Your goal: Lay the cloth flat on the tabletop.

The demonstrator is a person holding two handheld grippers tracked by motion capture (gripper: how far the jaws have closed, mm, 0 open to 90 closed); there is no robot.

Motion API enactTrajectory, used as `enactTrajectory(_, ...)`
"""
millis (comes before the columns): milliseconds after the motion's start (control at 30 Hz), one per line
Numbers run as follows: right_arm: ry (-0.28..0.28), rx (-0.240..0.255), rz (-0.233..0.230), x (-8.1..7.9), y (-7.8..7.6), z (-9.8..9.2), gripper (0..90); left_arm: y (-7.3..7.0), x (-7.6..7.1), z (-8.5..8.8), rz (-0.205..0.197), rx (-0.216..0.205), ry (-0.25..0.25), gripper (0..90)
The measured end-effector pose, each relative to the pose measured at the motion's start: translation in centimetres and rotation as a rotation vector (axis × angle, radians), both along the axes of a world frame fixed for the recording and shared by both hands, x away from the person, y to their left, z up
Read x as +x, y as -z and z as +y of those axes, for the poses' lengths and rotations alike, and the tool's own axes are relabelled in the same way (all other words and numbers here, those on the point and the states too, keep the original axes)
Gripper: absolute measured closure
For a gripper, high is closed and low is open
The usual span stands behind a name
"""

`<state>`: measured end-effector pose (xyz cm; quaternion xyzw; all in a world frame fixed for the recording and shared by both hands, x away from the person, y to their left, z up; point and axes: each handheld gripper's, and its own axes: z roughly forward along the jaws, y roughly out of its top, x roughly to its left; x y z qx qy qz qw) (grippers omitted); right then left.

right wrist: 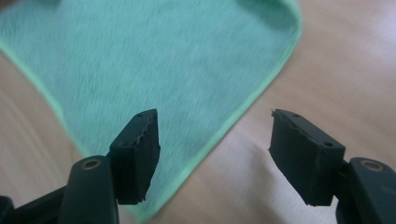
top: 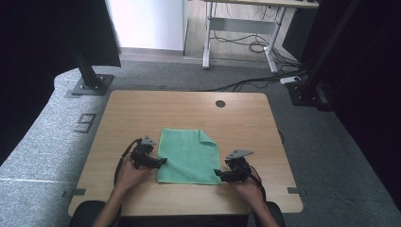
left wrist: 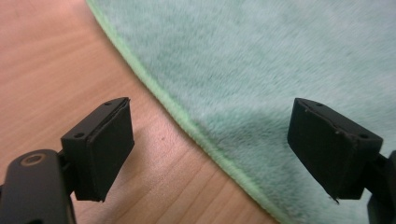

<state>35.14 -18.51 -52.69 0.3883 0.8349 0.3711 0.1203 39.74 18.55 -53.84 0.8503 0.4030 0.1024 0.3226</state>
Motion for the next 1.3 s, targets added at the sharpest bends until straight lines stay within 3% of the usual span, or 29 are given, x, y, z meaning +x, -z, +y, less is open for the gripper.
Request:
enactTrajectory(100,0.001,0.009,-0.011,1.2,-0.6,0.2,35.2,0.4,-0.3,-0.4,-0.051,0.045,-0.006,14.0)
enactTrajectory(267,-0.017,-0.002,-0.007,3.5,-1.2,1.1,45.4,0.9,-0.8,-0.3,-0.098,0.009,-0.003,14.1)
enactTrajectory(567,-0.059,-0.008,-0.019,7.5,-2.2,3.9,60.3,0.9,-0.8,-0.4,-0.101,0.007,-0.011,13.7)
enactTrajectory(767,-0.073,-0.045,-0.049,9.5,-3.0,6.1,60.4,0.9,-0.8,-0.4,-0.101,0.005,-0.015,13.7)
enactTrajectory(900,-0.076,-0.083,-0.055,10.9,-2.4,7.1,59.2,0.9,-0.8,-0.4,-0.100,0.005,-0.015,13.7)
enactTrajectory(1067,-0.055,-0.154,-0.044,12.3,-0.4,7.4,58.1,0.9,-0.8,-0.4,-0.100,0.006,-0.013,13.7)
enactTrajectory(1133,-0.046,-0.175,-0.040,12.6,0.3,7.3,61.5,0.9,-0.8,-0.4,-0.100,0.007,-0.013,13.7)
enactTrajectory(1300,0.010,-0.174,-0.057,13.5,0.4,6.0,60.7,0.9,-0.8,-0.4,-0.100,0.005,-0.017,13.7)
